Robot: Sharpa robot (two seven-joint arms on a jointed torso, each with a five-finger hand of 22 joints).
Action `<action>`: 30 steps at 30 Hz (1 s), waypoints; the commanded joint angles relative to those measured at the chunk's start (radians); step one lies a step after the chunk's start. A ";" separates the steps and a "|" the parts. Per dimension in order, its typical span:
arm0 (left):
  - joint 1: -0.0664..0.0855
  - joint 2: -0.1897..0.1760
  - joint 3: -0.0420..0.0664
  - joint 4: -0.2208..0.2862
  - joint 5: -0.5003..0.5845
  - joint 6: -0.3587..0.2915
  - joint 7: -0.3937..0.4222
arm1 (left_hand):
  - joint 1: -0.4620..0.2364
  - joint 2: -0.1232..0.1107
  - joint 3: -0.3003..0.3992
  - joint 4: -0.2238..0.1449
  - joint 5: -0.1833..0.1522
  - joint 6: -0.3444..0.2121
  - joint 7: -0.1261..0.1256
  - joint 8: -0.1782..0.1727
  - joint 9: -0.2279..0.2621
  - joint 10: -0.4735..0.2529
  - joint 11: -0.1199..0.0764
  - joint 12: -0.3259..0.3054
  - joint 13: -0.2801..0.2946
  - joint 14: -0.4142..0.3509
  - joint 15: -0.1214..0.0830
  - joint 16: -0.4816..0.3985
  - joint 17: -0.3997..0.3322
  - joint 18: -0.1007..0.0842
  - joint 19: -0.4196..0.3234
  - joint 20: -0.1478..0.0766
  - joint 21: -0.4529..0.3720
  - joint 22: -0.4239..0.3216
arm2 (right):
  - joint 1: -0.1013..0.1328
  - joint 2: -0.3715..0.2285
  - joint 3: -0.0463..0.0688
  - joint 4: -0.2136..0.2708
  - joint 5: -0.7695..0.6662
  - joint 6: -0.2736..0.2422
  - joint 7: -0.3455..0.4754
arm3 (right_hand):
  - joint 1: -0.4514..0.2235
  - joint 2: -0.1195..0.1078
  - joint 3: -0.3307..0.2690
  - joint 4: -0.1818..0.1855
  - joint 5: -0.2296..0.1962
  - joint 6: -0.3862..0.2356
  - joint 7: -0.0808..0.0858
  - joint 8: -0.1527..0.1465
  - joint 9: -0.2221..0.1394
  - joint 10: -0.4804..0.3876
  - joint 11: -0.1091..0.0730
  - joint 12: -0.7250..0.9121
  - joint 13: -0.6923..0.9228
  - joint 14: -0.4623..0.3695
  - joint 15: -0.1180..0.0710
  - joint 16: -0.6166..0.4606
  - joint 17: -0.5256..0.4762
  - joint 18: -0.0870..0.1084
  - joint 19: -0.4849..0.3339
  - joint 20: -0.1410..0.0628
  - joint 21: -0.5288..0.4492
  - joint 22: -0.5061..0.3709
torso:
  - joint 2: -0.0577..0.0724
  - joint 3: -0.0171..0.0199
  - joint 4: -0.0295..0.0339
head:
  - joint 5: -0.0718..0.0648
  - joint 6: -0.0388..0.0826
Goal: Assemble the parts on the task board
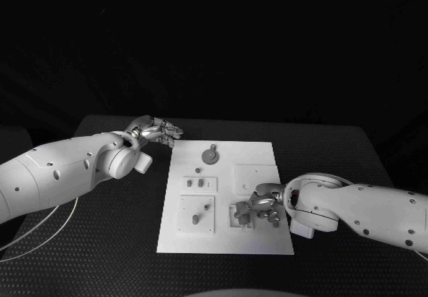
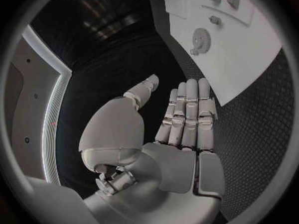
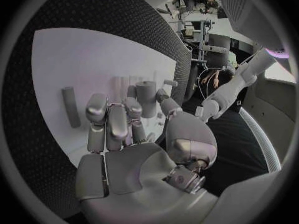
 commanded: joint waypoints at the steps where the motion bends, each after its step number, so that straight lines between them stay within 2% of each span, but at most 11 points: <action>1: 0.003 0.001 0.001 0.003 0.005 0.015 0.004 | -0.009 -0.004 0.000 0.008 -0.005 -0.010 0.000 0.006 -0.001 -0.010 0.000 -0.003 0.000 -0.001 0.005 -0.006 0.002 0.019 0.000 0.009 -0.007 0.001 | -0.001 0.001 -0.001 0.001 -0.012 0.033 -0.012 | -0.011 -0.012 0.001 0.006 0.000 0.014 0.005 -0.005 -0.001 0.004 -0.003 -0.007 0.000 -0.004 -0.007 -0.001 -0.002 0.116 0.005 0.005 -0.005 -0.002 | 0.000 0.0000 -0.0006 | 0.002 -0.002; 15: 0.003 0.001 0.001 0.004 0.005 0.016 0.004 | -0.010 -0.003 0.000 0.010 -0.005 -0.010 0.001 0.006 -0.001 -0.010 0.000 -0.003 0.000 -0.002 0.006 -0.006 0.002 0.019 -0.001 0.009 -0.007 0.001 | -0.003 0.014 -0.008 -0.008 -0.017 0.029 -0.010 | -0.033 -0.033 0.012 0.017 0.000 0.014 0.005 -0.008 -0.003 0.003 -0.004 -0.009 -0.001 -0.004 -0.008 -0.001 -0.006 0.116 0.007 0.003 -0.008 -0.004 | 0.000 -0.0008 0.0000 | 0.003 -0.005; 30: 0.003 0.001 0.001 0.005 0.005 0.016 0.002 | -0.010 -0.003 0.000 0.012 -0.005 -0.011 0.001 0.007 -0.002 -0.011 0.001 -0.003 0.000 -0.002 0.006 -0.008 0.004 0.019 -0.001 0.009 -0.009 0.002 | -0.004 0.026 -0.011 -0.014 -0.026 0.030 -0.009 | -0.033 -0.034 0.012 0.017 0.000 0.014 0.005 -0.008 -0.003 0.002 -0.004 -0.010 -0.001 -0.004 -0.008 -0.001 -0.006 0.116 0.007 0.003 -0.008 -0.004 | 0.000 -0.0004 -0.0003 | 0.006 -0.008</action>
